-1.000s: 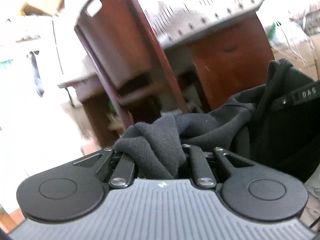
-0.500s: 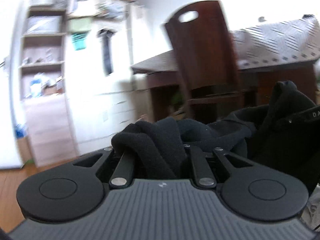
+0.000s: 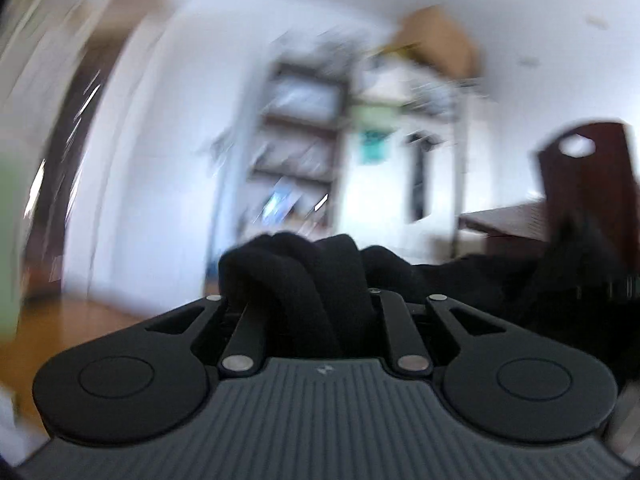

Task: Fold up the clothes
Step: 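Lift the black garment with both grippers and carry it onto the open blanket, then lower the black garment onto the blanket and open both grippers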

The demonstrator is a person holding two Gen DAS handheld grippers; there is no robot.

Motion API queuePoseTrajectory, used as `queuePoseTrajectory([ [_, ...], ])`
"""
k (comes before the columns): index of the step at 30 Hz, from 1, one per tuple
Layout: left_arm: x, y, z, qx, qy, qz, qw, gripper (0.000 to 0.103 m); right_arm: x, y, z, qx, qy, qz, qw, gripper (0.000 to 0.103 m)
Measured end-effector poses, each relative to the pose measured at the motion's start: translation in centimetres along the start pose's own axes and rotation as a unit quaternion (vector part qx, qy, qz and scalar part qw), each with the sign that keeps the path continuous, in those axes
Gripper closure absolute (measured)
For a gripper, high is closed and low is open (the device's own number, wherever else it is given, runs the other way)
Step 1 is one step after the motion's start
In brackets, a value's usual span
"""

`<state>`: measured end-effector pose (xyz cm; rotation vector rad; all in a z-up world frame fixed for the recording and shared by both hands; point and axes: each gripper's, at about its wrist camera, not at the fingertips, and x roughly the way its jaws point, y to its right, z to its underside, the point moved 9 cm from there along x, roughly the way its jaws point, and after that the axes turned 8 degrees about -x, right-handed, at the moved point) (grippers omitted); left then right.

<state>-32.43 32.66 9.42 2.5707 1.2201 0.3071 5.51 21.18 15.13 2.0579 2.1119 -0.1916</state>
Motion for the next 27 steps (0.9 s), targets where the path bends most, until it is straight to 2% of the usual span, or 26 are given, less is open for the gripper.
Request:
queuePoseTrajectory([
  [2,1.2,-3.0,3.8,-0.01,-0.063,-0.054,0.9965,0.091,3.5,1.5,4.7,0.05,-0.07,0.004,0.996,0.025],
  [4,2.9,-5.9,9.9,-0.009,-0.157,-0.103,0.9822,0.09,4.9,3.6,11.1,0.1,-0.129,0.036,0.986,0.025],
  [5,3.7,-7.5,13.9,-0.016,-0.223,-0.124,0.9669,0.09,5.1,4.7,14.4,0.123,-0.154,0.052,0.979,0.025],
  [7,4.4,-10.4,21.0,-0.04,-0.332,-0.155,0.9296,0.088,5.0,6.0,20.5,0.157,-0.241,0.066,0.955,0.025],
  [9,4.2,-12.0,26.4,-0.055,-0.389,-0.183,0.9014,0.088,3.8,7.3,24.4,0.184,-0.293,0.075,0.935,0.026],
  [12,5.2,-10.2,28.3,0.018,-0.384,-0.183,0.9049,0.088,0.8,8.9,27.6,0.209,-0.308,0.077,0.925,0.026],
  [13,5.9,-9.3,28.3,0.047,-0.38,-0.179,0.9062,0.088,0.5,9.8,27.8,0.216,-0.308,0.073,0.924,0.026],
  [15,8.2,-7.5,27.7,0.069,-0.377,-0.171,0.9078,0.086,-0.2,11.5,29.1,0.242,-0.311,0.07,0.916,0.026],
  [17,8.8,-7.3,27.6,0.05,-0.378,-0.17,0.9089,0.084,2.1,13.7,28.2,0.265,-0.312,0.057,0.91,0.026],
  [20,9.4,-7.2,27.9,0.024,-0.388,-0.175,0.9043,0.08,3.4,14.7,29.0,0.302,-0.305,0.03,0.903,0.026],
  [24,9.3,-6.7,28.2,0.02,-0.399,-0.178,0.8992,0.069,5.5,12.6,31.0,0.315,-0.323,-0.027,0.892,0.026],
  [27,8.4,-5.8,27.7,0.019,-0.411,-0.165,0.8962,0.069,7.1,9.9,33.1,0.292,-0.36,-0.057,0.884,0.026],
])
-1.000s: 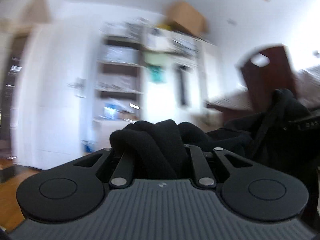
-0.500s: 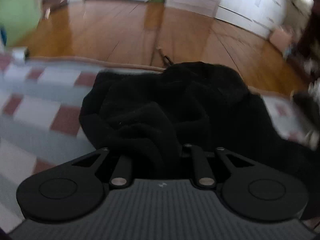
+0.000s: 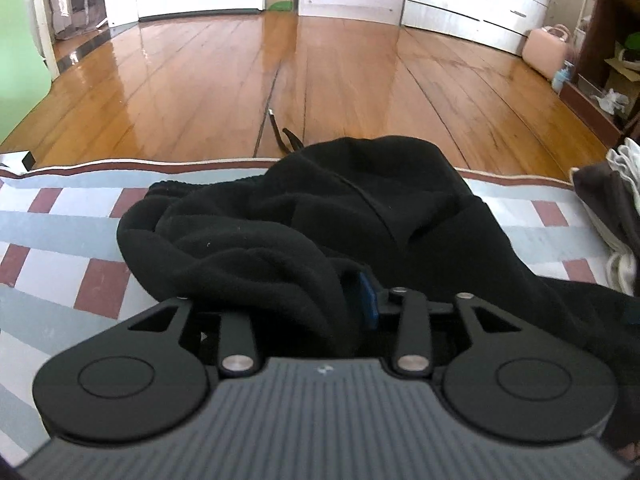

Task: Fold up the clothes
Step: 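Lower the black garment onto the blanket and open both grippers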

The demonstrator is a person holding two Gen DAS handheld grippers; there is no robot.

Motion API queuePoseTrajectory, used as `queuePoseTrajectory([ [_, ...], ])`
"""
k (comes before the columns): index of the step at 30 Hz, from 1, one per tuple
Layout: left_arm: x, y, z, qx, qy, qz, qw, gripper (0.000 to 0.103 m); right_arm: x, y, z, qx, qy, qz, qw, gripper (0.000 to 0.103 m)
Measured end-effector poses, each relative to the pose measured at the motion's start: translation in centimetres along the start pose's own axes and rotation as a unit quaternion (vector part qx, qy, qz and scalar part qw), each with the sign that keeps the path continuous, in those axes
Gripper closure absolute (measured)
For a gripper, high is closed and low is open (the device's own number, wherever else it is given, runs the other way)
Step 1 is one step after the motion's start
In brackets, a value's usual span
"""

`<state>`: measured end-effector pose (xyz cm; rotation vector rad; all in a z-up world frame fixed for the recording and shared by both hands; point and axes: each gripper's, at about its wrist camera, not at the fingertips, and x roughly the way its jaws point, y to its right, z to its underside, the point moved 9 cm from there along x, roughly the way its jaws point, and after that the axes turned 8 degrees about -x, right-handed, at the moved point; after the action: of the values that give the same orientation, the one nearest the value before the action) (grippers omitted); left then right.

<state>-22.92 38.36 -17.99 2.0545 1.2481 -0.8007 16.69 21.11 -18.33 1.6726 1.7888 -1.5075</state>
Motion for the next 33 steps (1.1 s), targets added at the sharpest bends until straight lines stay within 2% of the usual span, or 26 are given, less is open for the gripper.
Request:
queuePoseTrajectory([
  [3,-1.3,0.2,-0.9,-0.001,-0.013,0.032,0.9994,0.08,2.7,-0.6,1.4,-0.025,-0.037,0.017,0.999,0.026],
  [5,-2.0,0.3,-1.4,-0.004,-0.026,0.053,0.9982,0.081,3.8,-1.0,2.0,-0.052,-0.036,0.032,0.997,0.026],
  [7,-1.5,0.2,-1.4,-0.018,-0.076,0.078,0.9939,0.081,5.1,-1.5,2.4,-0.104,-0.034,0.065,0.992,0.032],
  [9,-1.1,-0.5,-1.3,-0.056,-0.117,0.091,0.9873,0.081,6.3,-2.3,2.7,-0.137,-0.037,0.066,0.988,0.063],
  [10,-1.1,-0.7,-1.3,-0.071,-0.126,0.094,0.985,0.081,6.7,-2.8,2.7,-0.143,-0.035,0.058,0.987,0.069],
  [12,-1.4,-1.0,-1.5,-0.072,-0.129,0.095,0.9845,0.081,6.7,-3.8,2.3,-0.167,-0.015,0.064,0.984,0.089],
  [14,-1.9,-1.4,-1.7,-0.078,-0.129,0.095,0.9839,0.081,3.6,-6.1,0.9,-0.204,0.063,0.069,0.974,0.09],
  [16,-2.3,-1.8,-2.1,-0.092,-0.123,0.094,0.9836,0.081,-1.3,-8.4,-0.5,-0.22,0.15,0.06,0.962,0.092],
  [19,-3.1,-1.9,-3.4,-0.08,-0.095,0.083,0.9888,0.083,-9.7,-9.9,-2.4,-0.203,0.263,0.083,0.94,0.092],
  [22,-4.3,-2.0,-5.3,-0.09,-0.068,0.1,0.9885,0.083,-15.7,-7.5,-2.8,-0.151,0.336,0.137,0.92,0.092],
  [24,-4.5,-1.8,-5.8,-0.097,-0.072,0.108,0.9868,0.083,-17.4,-4.4,-2.4,-0.103,0.343,0.162,0.919,0.092],
  [28,-3.8,-0.7,-4.8,-0.085,-0.12,0.101,0.9839,0.082,-17.7,0.0,0.2,-0.049,0.314,0.205,0.925,0.092],
  [31,-3.9,0.2,-3.9,-0.065,-0.144,0.098,0.9825,0.079,-17.0,0.3,1.0,-0.027,0.286,0.221,0.932,0.092],
  [33,-4.9,0.4,-3.8,-0.045,-0.13,0.108,0.9846,0.078,-16.8,-0.7,0.6,-0.044,0.286,0.242,0.926,0.092],
])
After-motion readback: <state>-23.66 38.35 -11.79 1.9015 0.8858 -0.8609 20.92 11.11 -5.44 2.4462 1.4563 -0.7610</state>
